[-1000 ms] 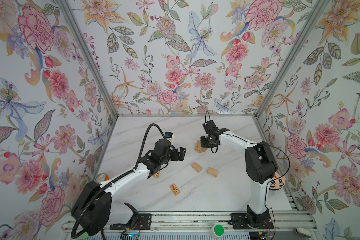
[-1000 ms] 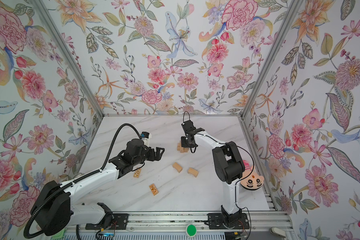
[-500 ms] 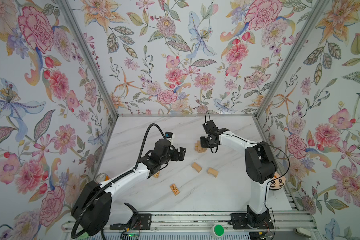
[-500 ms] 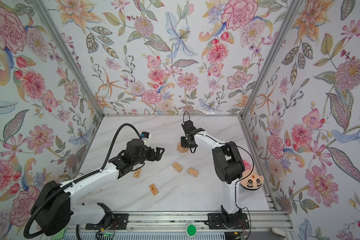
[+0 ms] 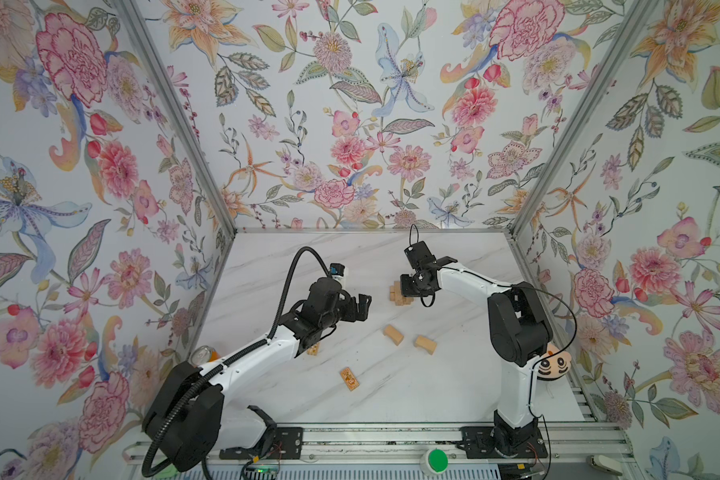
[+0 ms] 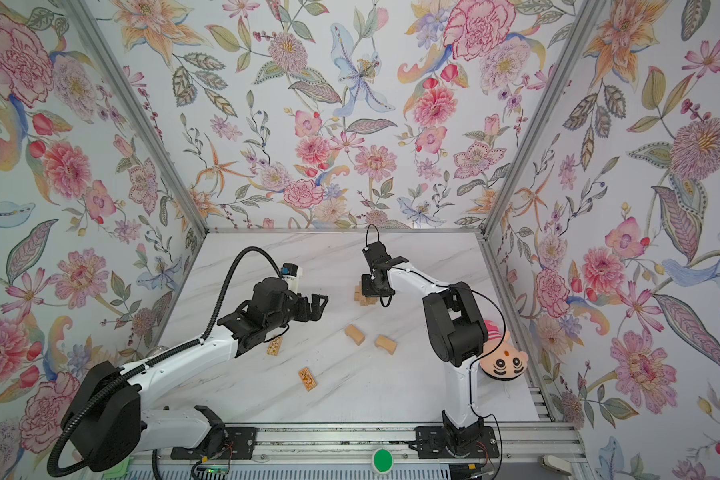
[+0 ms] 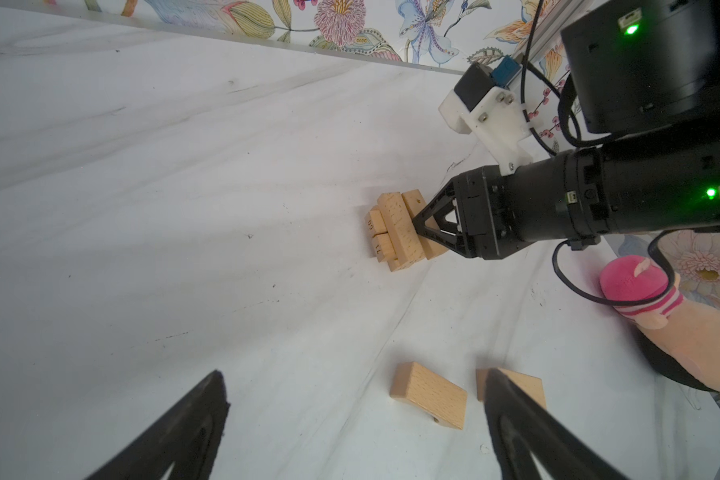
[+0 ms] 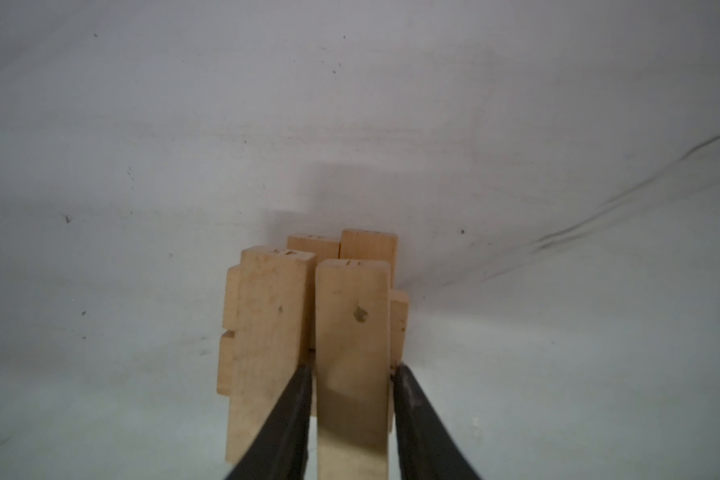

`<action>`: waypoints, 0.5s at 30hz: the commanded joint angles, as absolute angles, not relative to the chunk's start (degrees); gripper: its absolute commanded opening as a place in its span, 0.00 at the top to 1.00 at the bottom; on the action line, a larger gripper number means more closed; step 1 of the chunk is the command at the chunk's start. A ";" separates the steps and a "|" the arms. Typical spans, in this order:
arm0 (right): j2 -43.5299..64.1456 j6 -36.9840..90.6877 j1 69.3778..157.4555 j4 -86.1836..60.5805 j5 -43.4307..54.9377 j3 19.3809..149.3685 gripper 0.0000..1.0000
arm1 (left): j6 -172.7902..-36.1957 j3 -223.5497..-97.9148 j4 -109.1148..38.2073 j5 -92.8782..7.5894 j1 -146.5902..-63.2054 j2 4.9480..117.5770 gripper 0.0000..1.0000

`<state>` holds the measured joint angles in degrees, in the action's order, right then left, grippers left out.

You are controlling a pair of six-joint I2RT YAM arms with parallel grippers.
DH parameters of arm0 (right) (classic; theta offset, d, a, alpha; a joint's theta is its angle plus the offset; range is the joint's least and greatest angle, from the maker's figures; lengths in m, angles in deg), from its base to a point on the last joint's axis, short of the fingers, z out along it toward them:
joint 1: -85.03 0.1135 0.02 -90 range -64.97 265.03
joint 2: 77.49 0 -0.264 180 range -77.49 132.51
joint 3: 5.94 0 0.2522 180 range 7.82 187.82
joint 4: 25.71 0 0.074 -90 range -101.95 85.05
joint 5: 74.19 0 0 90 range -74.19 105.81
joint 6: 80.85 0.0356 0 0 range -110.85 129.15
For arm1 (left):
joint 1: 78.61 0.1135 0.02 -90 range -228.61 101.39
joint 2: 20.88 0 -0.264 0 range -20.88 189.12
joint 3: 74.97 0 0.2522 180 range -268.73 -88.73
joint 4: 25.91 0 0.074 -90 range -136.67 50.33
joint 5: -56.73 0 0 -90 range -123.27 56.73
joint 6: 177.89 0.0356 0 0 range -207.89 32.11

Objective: Build the wood block tower
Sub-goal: 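Lower the plain block onto the stack beside block 45 with the right gripper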

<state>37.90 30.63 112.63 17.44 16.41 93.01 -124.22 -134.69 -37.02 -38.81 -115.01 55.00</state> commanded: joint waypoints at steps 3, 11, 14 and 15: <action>38.27 30.86 112.04 19.44 17.07 95.27 0.63 | -122.78 -135.84 -37.15 -37.56 -115.48 54.84 0.03; 35.70 30.23 111.33 20.60 17.49 96.02 0.59 | -122.78 -135.84 -36.98 -37.71 -115.53 55.01 0.04; 34.55 30.15 111.55 21.32 17.55 96.57 0.55 | -122.69 -135.62 -36.69 -37.95 -115.52 54.69 0.11; 34.49 30.16 111.58 21.66 17.30 96.79 0.49 | -122.72 -135.51 -36.70 -37.89 -115.64 54.56 0.11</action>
<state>37.07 30.63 111.51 19.32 16.84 94.91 -123.61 -134.69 -37.02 -38.81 -115.01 55.00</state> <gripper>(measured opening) 0.475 0.896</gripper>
